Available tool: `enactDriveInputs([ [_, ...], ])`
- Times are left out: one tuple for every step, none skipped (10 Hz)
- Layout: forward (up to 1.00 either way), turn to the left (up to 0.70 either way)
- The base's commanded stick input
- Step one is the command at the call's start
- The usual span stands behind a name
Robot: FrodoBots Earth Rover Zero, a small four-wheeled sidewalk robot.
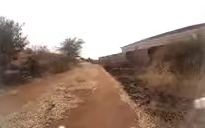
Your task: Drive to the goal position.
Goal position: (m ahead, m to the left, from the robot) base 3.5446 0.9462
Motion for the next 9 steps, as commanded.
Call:
enactDriveInputs([
  [0.5,0.0],
  [0.5,0.0],
  [0.5,0.0],
  [0.5,0.0],
  [0.5,0.0],
  [0.5,0.0],
  [0.5,0.0],
  [0.5,0.0],
  [0.5,0.0],
])
